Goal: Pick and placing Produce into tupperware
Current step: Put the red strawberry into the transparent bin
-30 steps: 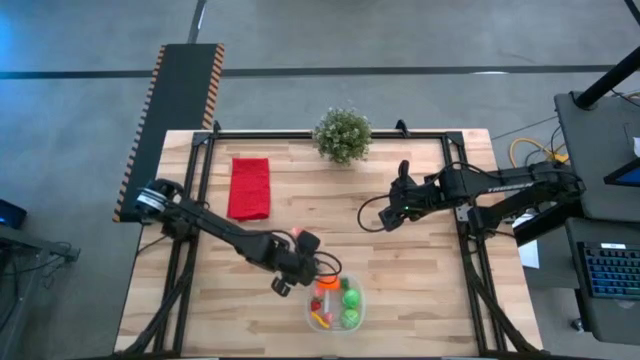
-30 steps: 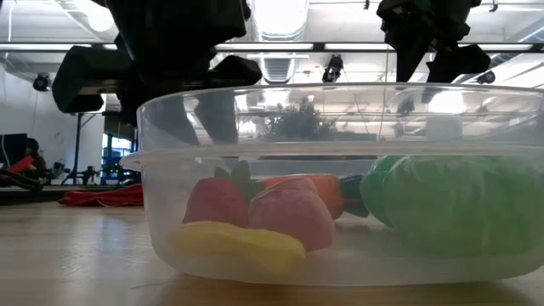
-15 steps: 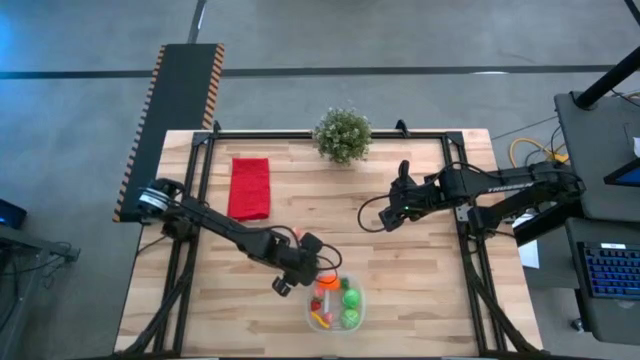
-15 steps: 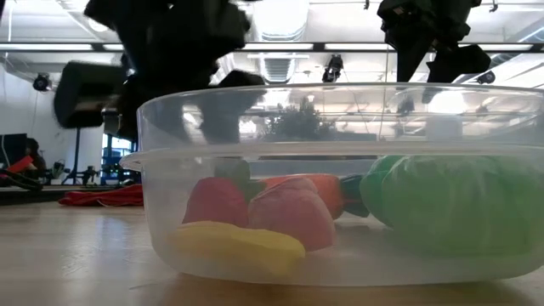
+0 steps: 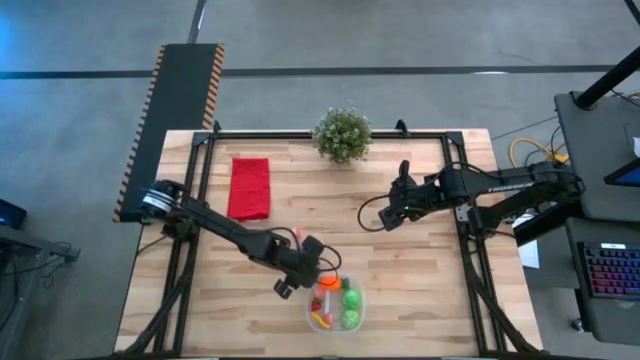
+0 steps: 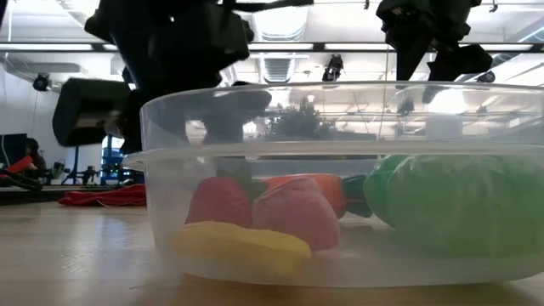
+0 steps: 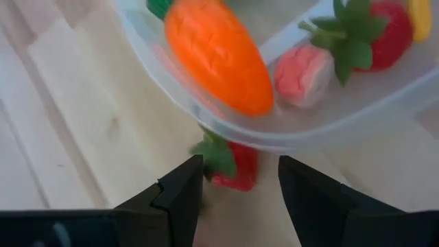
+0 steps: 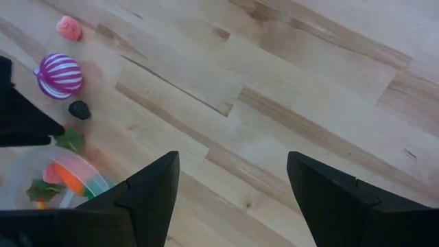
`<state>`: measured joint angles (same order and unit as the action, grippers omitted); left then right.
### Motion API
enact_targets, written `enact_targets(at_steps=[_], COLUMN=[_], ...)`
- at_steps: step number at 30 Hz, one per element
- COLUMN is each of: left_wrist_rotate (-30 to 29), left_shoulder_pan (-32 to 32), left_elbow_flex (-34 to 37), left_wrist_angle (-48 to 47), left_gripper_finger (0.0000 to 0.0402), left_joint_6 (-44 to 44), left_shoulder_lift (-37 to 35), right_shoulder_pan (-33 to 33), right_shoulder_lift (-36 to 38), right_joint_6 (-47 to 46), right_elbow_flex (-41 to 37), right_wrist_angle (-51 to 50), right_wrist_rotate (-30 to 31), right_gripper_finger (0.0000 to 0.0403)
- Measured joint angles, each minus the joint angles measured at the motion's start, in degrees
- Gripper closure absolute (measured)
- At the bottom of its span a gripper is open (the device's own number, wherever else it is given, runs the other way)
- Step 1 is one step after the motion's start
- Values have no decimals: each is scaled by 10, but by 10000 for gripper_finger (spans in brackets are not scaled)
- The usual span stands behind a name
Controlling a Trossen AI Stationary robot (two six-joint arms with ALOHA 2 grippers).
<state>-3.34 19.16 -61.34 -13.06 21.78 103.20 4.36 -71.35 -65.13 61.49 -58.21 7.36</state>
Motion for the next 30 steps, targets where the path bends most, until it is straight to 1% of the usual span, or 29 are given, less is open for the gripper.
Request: enact_targets(at_steps=[6,14,30], left_wrist_rotate=[0,1,2], left_shoulder_pan=[0,0,-7], left_elbow_flex=[0,-1,1], left_wrist_angle=[13,38,36], left_gripper_finger=[226,226,226], left_joint_6=[-2,-3,-4], left_shoulder_lift=[16,20,36], right_shoulder_pan=[0,0,0], right_shoulder_lift=[0,0,0], right_joint_6=[-3,-4,-3], right_elbow_flex=[0,0,0], right_wrist_angle=[-1,-1,-1], right_wrist_rotate=[0,0,0], right_gripper_finger=[140,140,140])
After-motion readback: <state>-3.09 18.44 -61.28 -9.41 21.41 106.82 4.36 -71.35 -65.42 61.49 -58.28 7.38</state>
